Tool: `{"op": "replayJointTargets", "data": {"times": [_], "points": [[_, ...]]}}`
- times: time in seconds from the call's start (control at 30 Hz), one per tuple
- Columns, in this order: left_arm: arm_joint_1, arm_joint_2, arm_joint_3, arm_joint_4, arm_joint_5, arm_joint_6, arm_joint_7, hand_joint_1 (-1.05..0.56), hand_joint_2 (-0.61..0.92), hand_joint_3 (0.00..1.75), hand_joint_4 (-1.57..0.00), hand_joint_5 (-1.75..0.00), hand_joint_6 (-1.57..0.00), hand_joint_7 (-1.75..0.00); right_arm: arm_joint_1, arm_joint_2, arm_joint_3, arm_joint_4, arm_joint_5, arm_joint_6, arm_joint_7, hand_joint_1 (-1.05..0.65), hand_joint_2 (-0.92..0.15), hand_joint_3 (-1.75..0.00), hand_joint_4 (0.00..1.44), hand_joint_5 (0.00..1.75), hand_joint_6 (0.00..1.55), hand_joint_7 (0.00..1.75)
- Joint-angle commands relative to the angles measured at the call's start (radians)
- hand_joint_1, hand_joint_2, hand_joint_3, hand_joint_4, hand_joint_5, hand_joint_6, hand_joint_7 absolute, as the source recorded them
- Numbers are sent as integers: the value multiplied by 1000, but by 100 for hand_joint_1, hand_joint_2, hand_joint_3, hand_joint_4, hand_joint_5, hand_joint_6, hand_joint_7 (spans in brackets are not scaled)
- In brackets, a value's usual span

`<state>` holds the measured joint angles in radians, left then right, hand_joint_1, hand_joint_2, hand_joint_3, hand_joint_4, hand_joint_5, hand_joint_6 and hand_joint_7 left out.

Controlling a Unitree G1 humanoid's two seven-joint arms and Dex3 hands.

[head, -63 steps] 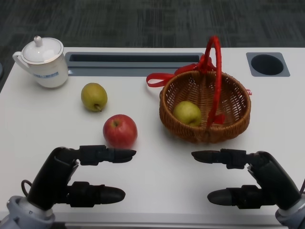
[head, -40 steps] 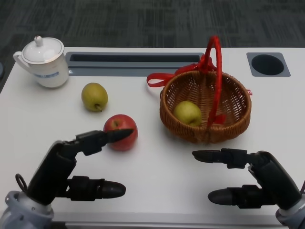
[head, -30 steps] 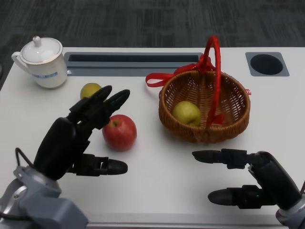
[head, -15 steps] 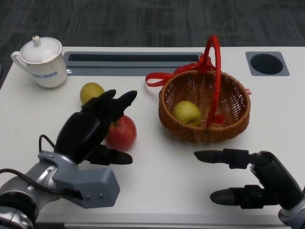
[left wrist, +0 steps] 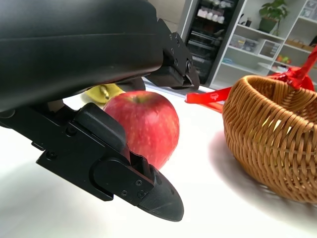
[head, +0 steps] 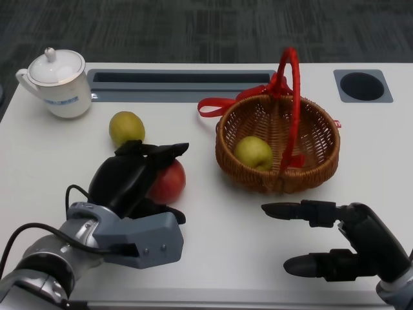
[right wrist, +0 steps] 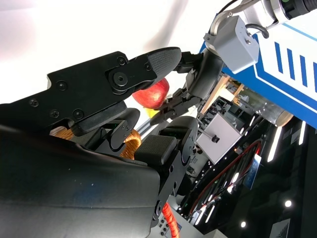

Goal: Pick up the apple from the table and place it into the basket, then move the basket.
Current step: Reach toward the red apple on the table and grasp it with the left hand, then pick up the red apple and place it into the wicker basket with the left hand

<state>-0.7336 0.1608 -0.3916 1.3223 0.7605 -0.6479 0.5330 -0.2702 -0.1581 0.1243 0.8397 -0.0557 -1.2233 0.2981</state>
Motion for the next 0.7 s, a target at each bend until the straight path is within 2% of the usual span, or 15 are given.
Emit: {"op": "replayJointTargets", "data": {"times": [0.03,0.2,0.33,0.47,0.57,0.7], "points": [[-21,3,-11,9,-18,35,3,-71,72,0,-42,-44,-58,-2,11,-12,-8,-15,3,2,-6,-64,-85,0,80,0,70,0],[-15,1,-28,5,-20,49,18,-50,73,1,-72,-17,-72,-2,15,-10,-10,-14,5,-7,-8,-63,-85,0,80,0,69,0],[-10,-1,-44,0,-23,36,54,-39,74,0,-86,-12,-81,-3,18,-11,-13,-15,4,-10,-12,-64,-87,-1,80,0,69,0],[2,0,-53,-6,-28,24,108,-26,81,2,-107,-9,-98,-5,17,-8,-14,-10,-6,-14,-21,-65,-89,-1,81,0,70,0],[12,6,-66,-17,-20,13,166,-24,86,2,-113,-7,-104,-4,18,-9,-14,-8,-7,-17,-25,-65,-90,-1,81,0,70,0],[24,21,-83,-35,-12,-21,250,-22,87,1,-115,-5,-104,-3,20,-10,-13,-14,-10,-12,-30,-65,-91,-1,81,0,70,0]]}}
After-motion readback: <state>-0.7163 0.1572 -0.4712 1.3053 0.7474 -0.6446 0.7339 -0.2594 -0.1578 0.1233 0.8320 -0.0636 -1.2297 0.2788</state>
